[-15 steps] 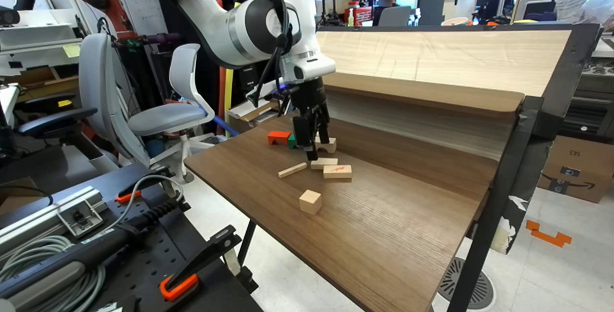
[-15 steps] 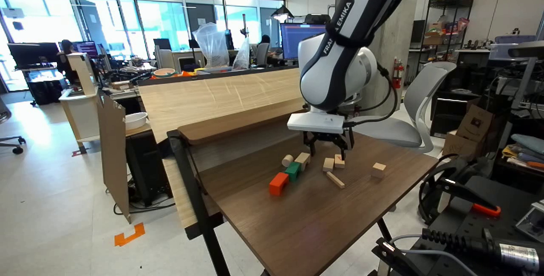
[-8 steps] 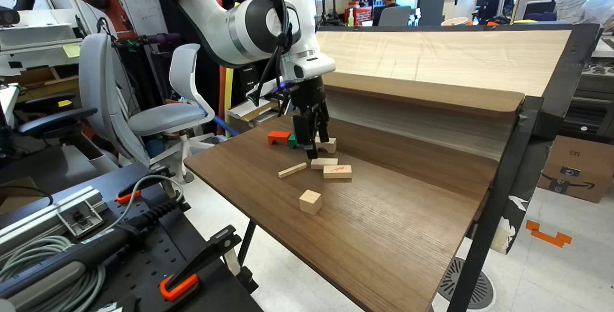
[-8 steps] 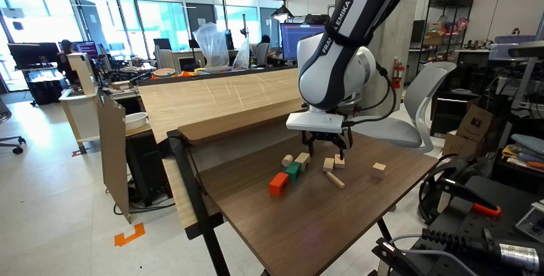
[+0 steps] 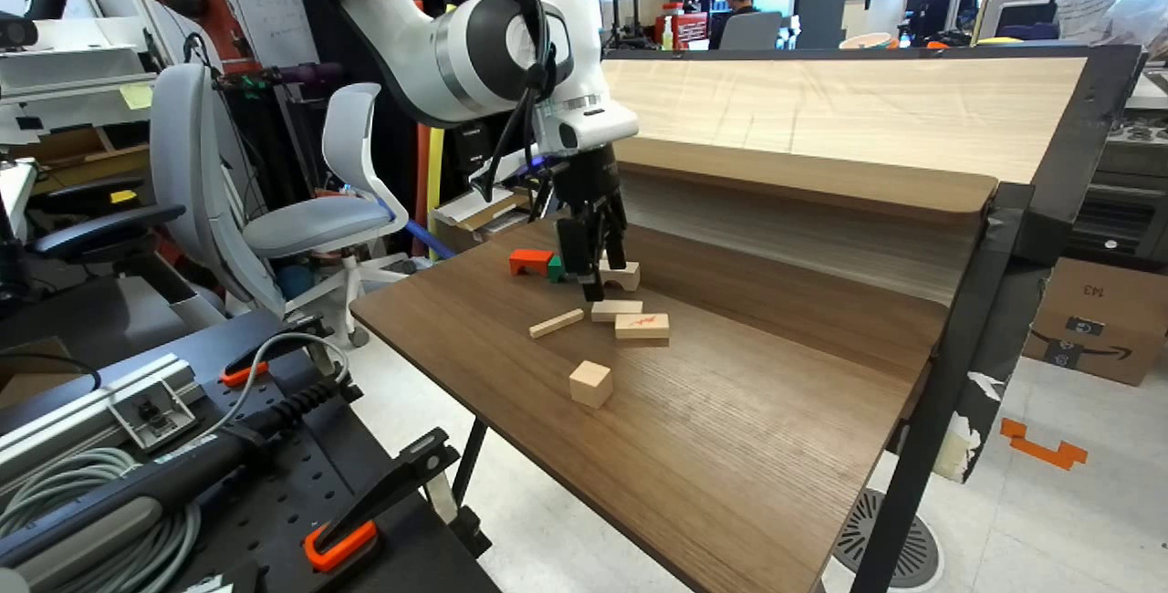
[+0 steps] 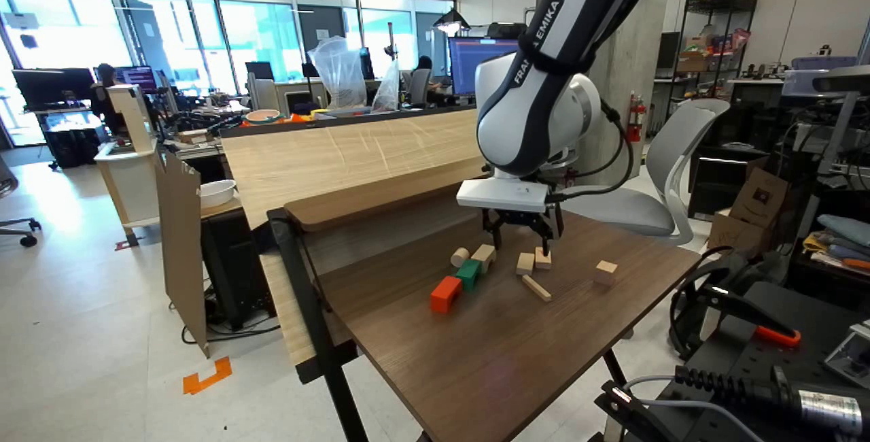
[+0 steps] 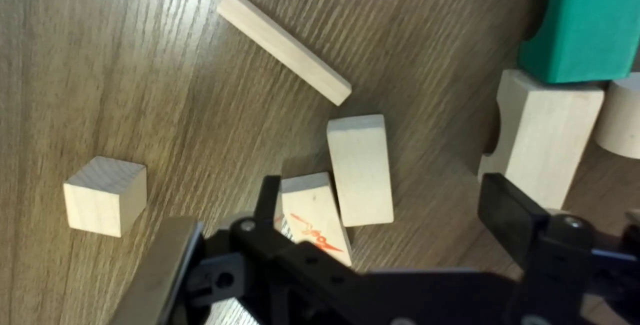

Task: Place the wooden block on top of the orange and the green blocks

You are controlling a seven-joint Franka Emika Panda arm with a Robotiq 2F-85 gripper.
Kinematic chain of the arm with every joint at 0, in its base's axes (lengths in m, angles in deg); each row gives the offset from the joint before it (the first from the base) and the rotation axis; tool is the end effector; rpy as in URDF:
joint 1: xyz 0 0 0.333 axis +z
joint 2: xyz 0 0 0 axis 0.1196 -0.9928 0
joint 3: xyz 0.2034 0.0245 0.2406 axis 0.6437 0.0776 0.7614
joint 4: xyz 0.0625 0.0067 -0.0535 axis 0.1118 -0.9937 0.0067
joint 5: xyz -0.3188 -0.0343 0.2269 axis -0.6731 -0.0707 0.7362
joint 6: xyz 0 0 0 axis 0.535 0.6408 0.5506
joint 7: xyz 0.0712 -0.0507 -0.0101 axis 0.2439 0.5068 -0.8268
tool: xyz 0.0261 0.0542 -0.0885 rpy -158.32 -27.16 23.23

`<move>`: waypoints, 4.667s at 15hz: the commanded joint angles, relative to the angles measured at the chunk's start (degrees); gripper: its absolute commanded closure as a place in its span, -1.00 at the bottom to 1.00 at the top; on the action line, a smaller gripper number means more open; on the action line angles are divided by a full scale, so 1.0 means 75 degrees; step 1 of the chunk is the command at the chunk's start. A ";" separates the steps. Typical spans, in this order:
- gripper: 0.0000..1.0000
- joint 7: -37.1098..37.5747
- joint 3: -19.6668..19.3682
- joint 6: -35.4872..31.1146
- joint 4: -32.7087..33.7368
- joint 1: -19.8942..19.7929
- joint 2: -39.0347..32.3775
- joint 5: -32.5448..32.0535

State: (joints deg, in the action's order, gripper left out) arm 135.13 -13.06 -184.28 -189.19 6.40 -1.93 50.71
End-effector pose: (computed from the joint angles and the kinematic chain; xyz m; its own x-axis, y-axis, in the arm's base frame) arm 0.6358 0.0032 0.1304 0.4626 -0.8672 0.1844 -0.8863 -0.4573 0.0728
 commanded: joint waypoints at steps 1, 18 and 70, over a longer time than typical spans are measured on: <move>-1.00 -0.0210 0.0329 0.0073 0.0146 -0.0361 0.0058 0.0316; -1.00 -0.1531 0.0554 0.0048 0.0300 -0.0733 -0.0407 0.0466; 0.84 -0.1392 0.1485 -0.0353 -0.0068 -0.0264 0.0393 0.1842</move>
State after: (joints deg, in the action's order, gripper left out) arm 123.56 -1.57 -186.85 -190.05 3.60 1.40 63.45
